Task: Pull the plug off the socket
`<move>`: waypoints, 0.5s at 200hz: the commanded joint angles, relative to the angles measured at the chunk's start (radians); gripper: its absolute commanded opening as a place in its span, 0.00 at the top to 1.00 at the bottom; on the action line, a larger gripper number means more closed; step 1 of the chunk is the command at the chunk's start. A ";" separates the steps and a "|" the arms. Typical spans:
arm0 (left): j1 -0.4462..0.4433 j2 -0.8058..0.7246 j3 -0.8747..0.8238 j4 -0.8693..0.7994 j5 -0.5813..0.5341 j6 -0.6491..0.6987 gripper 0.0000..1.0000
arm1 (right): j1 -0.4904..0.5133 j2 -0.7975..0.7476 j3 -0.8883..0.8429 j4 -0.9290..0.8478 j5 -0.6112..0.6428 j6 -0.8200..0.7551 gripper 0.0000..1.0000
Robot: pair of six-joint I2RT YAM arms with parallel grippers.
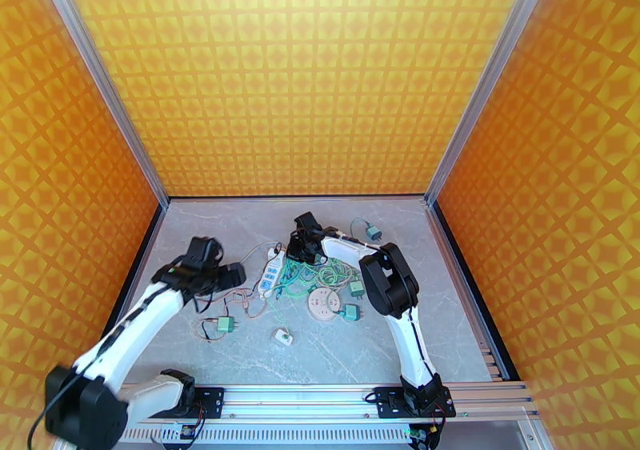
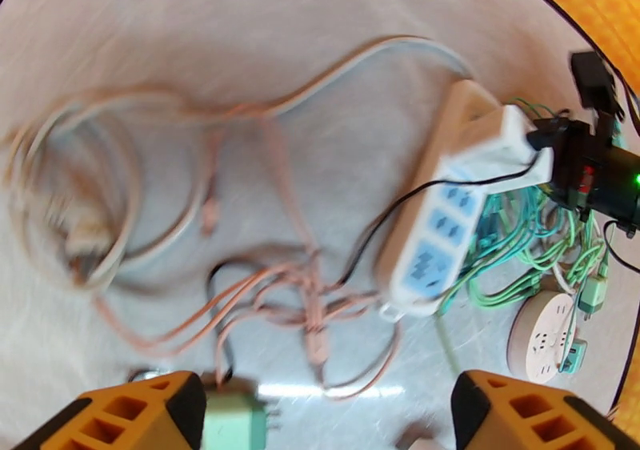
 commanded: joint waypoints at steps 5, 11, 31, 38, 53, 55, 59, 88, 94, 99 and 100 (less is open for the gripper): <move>-0.058 0.108 0.093 0.079 -0.013 0.085 0.20 | -0.020 -0.027 0.052 -0.079 0.023 -0.036 1.00; -0.071 0.137 0.112 0.087 -0.012 0.090 0.21 | -0.023 -0.032 0.057 -0.080 0.020 -0.041 1.00; -0.098 0.231 0.165 0.116 -0.013 0.109 0.21 | -0.038 -0.048 0.068 -0.075 0.014 -0.048 1.00; -0.106 0.263 0.188 0.123 -0.013 0.121 0.21 | -0.044 -0.051 0.064 -0.070 0.012 -0.047 1.00; -0.123 0.335 0.242 0.125 -0.012 0.145 0.21 | -0.060 -0.060 0.055 -0.054 0.000 -0.042 1.00; -0.124 0.344 0.249 0.125 -0.013 0.147 0.21 | -0.063 -0.060 0.054 -0.052 0.000 -0.042 1.00; -0.127 0.362 0.263 0.127 -0.013 0.154 0.21 | -0.066 -0.063 0.052 -0.049 -0.002 -0.042 1.00; -0.134 0.468 0.338 0.137 -0.013 0.180 0.21 | -0.073 -0.064 0.059 -0.039 -0.022 -0.051 1.00; -0.134 0.487 0.351 0.139 -0.012 0.184 0.21 | -0.073 -0.063 0.061 -0.032 -0.032 -0.051 1.00; -0.137 0.500 0.361 0.141 -0.013 0.189 0.21 | -0.072 -0.061 0.060 -0.026 -0.043 -0.052 1.00; -0.137 0.503 0.363 0.142 -0.013 0.190 0.21 | -0.072 -0.060 0.060 -0.024 -0.044 -0.052 1.00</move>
